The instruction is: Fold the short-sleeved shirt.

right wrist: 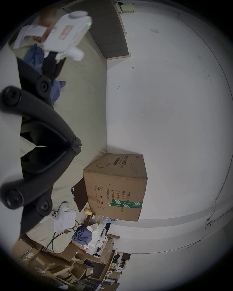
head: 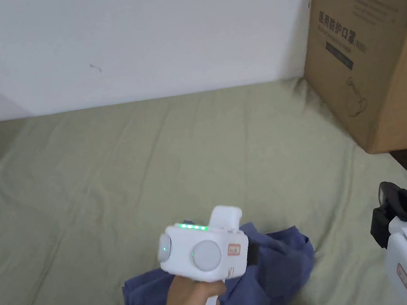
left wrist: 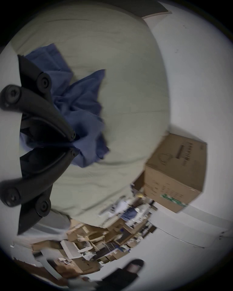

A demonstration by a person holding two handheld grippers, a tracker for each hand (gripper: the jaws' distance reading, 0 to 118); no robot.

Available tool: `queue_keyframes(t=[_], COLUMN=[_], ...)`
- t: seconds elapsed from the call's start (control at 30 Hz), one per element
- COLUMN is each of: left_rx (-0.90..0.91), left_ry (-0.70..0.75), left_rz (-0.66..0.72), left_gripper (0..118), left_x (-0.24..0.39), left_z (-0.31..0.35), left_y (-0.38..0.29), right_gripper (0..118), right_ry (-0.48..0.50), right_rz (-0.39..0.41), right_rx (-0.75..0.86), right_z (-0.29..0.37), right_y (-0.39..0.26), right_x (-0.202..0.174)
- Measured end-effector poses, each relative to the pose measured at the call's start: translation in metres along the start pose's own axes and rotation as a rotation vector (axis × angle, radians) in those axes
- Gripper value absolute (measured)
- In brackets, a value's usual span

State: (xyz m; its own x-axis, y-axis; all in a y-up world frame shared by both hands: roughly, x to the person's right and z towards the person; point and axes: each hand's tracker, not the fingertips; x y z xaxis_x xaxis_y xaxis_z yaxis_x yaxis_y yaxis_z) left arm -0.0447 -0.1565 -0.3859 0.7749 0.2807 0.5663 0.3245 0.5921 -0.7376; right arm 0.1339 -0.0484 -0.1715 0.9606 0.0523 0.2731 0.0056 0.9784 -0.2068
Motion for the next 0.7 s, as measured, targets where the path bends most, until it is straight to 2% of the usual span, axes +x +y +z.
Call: queue_keyframes(t=[0.2, 0.23, 0.27, 0.3, 0.33, 0.37, 0.4, 0.43, 0.47, 0.5, 0.7], left_rx=[-0.200, -0.183, -0.234, -0.169, -0.135, -0.119, -0.107, -0.086, -0.066, 0.001, 0.311], left_ry=[0.133, 0.125, 0.186, 0.147, 0.127, 0.120, 0.111, 0.079, 0.069, 0.083, 0.197], left_rz=[-0.021, -0.020, -0.046, -0.017, 0.017, 0.032, 0.031, 0.029, 0.032, 0.008, -0.085], left_gripper=[5, 6, 8, 9, 14, 25, 50, 70, 86, 96, 96], left_x=[-0.024, -0.027, -0.032, -0.031, -0.032, -0.030, -0.029, -0.025, -0.021, -0.014, 0.001], left_z=[-0.059, -0.063, -0.062, -0.058, -0.052, -0.046, -0.038, -0.030, -0.020, -0.005, 0.099], left_y=[-0.051, -0.054, -0.060, -0.056, -0.053, -0.050, -0.046, -0.042, -0.038, -0.029, 0.013], right_gripper=[0, 0, 0, 0, 0, 0, 0, 0, 0, 0, 0], right_ry=[0.005, 0.007, 0.008, 0.009, 0.010, 0.011, 0.012, 0.013, 0.013, 0.015, 0.029], right_rz=[-0.011, -0.008, -0.006, -0.002, 0.000, 0.002, 0.004, 0.004, 0.003, 0.000, -0.012], right_rx=[-0.038, -0.043, -0.045, -0.048, -0.049, -0.049, -0.049, -0.048, -0.045, -0.038, 0.008], right_z=[-0.003, -0.003, -0.003, -0.003, -0.003, -0.003, -0.003, -0.002, -0.001, 0.000, 0.007], right_y=[-0.011, -0.012, -0.012, -0.013, -0.013, -0.012, -0.011, -0.010, -0.008, -0.005, 0.013], right_x=[-0.003, -0.004, -0.004, -0.005, -0.006, -0.006, -0.007, -0.008, -0.009, -0.010, -0.018])
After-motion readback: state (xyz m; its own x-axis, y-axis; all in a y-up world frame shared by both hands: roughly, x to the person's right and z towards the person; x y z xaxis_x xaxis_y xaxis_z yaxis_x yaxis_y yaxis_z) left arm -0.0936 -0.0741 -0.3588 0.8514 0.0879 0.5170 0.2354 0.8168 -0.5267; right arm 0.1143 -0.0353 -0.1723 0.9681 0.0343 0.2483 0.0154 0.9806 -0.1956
